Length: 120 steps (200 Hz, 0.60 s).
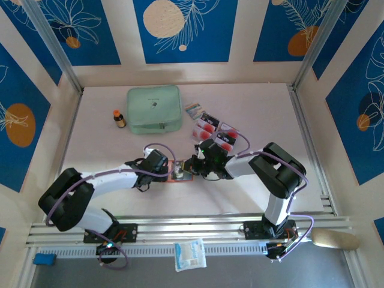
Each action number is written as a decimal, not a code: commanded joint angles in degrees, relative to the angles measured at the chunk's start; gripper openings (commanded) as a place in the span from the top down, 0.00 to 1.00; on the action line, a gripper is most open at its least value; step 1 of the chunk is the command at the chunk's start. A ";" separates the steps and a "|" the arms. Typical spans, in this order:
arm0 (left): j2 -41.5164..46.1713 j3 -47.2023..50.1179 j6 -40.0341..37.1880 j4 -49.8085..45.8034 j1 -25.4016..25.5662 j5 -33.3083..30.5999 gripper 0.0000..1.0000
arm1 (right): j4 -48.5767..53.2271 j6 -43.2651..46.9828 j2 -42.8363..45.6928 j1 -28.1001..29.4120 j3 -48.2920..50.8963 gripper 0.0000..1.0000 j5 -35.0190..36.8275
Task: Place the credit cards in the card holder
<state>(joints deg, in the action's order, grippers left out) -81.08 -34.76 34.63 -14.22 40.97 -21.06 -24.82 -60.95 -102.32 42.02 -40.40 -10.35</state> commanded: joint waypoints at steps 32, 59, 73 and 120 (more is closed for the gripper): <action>4.48 -1.61 0.46 -3.85 -0.50 -0.56 0.09 | 1.93 -0.57 -0.53 0.80 -0.31 1.00 1.00; 4.59 -1.74 0.43 -4.74 -0.56 -1.18 0.09 | 1.70 -0.66 0.01 0.89 0.14 1.00 1.95; 4.19 -1.41 0.73 -4.94 -0.62 -1.39 0.09 | 1.46 -0.79 0.35 0.87 0.38 1.00 2.64; 2.92 0.29 2.82 -5.46 -0.58 -1.83 0.10 | 1.98 -1.27 1.13 1.19 0.68 1.00 4.00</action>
<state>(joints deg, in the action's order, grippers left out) -77.36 -35.29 35.64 -17.72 40.93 -21.52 -24.82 -61.54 -102.30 42.52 -40.38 -8.97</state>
